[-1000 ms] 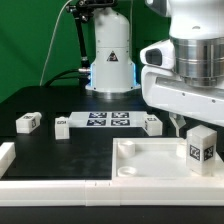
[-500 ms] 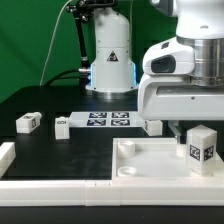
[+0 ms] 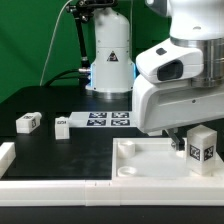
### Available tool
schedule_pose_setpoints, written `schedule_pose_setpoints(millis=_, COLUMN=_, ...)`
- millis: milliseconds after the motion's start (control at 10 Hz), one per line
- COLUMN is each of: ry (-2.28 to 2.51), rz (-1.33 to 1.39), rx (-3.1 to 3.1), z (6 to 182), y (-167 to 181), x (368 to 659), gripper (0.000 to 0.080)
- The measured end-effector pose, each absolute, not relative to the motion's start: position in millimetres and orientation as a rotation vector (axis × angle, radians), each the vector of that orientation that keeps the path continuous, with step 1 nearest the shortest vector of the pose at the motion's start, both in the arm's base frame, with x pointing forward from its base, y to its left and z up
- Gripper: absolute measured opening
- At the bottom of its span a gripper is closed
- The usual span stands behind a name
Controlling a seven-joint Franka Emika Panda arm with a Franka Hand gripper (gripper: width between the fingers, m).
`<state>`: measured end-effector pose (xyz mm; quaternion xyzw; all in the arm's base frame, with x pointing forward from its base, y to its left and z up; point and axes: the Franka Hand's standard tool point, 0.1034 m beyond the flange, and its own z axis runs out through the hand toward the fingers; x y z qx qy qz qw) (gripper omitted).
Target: Assemble one leg
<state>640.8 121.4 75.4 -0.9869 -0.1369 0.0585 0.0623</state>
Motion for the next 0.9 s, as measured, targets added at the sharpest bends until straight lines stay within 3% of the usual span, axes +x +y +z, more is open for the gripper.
schedule_pose_setpoints(millis=300, ry=-0.637, rz=0.160, rx=-2.939, z=75.3, y=120.1, x=641.4, gripper=0.0613)
schedule_pose_setpoints(millis=400, ry=-0.635, rz=0.160, rx=-2.939, z=75.3, y=120.1, x=641.4, gripper=0.0409)
schedule_pose_setpoints(millis=500, ry=-0.635, rz=0.160, rx=-2.939, z=75.3, y=120.1, x=641.4, gripper=0.0409)
schedule_pose_setpoints(millis=600, ry=-0.634, rz=0.160, rx=-2.940, z=75.2, y=119.4, x=641.4, gripper=0.0291)
schedule_pose_setpoints(millis=900, ry=-0.562, rz=0.165, rx=-2.957, z=75.3, y=119.0, x=641.5, gripper=0.0291)
